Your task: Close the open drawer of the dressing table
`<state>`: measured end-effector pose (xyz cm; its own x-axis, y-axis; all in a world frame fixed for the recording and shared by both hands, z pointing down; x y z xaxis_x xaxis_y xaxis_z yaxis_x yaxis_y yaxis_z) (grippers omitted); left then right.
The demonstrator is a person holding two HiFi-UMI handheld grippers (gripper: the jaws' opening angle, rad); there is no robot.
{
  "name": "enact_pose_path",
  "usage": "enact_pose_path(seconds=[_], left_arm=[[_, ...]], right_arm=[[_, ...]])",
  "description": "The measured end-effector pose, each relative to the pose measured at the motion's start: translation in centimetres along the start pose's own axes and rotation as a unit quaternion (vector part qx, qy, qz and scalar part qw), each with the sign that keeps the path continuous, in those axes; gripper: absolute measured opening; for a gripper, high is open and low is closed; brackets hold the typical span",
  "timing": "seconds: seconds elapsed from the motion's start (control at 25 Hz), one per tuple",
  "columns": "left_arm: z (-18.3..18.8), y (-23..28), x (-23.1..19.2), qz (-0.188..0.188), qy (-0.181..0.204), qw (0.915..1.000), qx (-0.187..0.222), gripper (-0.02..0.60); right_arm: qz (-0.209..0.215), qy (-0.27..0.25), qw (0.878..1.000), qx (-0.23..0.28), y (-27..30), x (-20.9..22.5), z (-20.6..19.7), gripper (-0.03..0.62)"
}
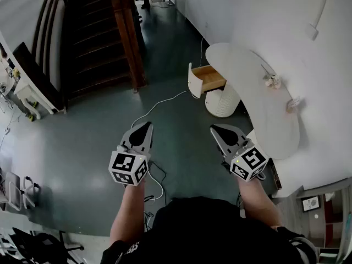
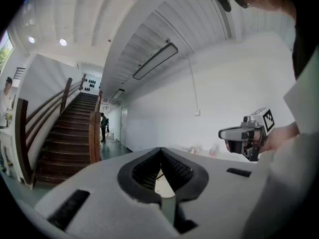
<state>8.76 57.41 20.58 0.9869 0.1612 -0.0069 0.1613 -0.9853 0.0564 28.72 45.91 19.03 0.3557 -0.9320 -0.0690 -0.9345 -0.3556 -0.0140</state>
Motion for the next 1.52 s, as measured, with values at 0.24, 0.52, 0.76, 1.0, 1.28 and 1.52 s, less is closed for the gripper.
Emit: enact_pose_path(seconds=[0.24,0.52,0.76,1.0,1.28,1.52], left_arm=[[-0.8,-2.4,-0.9,-0.003,-0.007,1.0000,-0.005,0.008],[-1.9,-4.5,-2.0,-0.010,-0.012,0.9998,-0.013,0.008],[-2.6,-3.3,-3.5,-0.011,-0.014,0.9996,-0.021,0.008],[-4.2,0.6,-6.4,-0.013,-0.022,0.9987,-0.045,0.008],[-4.8,8.6,-11.4,-0.014,-0.033,0.9967,-0.073,0.008],[-2.6,16.7,-15.3,-0.019,-0.021,0.9957,-0.088,0.009]], right_arm=[[0.007,-0.005,1.000,0.005,0.6,-2.8,0.3,0.003],[0.007,-0.003,1.000,0.011,0.8,-5.6,-0.3,0.003],[0.012,0.036,0.999,0.003,1.9,-4.4,-1.4,0.005],[0.023,0.067,0.997,-0.007,6.4,-1.5,-3.8,0.006],[0.035,0.095,0.995,-0.022,13.9,5.0,-6.1,0.006],[0.046,0.095,0.994,-0.018,19.7,11.4,-6.1,0.006]])
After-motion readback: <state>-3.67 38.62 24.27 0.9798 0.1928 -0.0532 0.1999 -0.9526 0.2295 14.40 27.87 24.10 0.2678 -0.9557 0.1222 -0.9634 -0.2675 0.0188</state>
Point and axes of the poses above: the fingertips, and each gripper's own axes: y forward along the fingers, x to its right, z out of its top, the point moved 3 cm from there along -y, backward along the fingers, and after that the axes turned 14 degrees about -z, right-handed, at the moved point
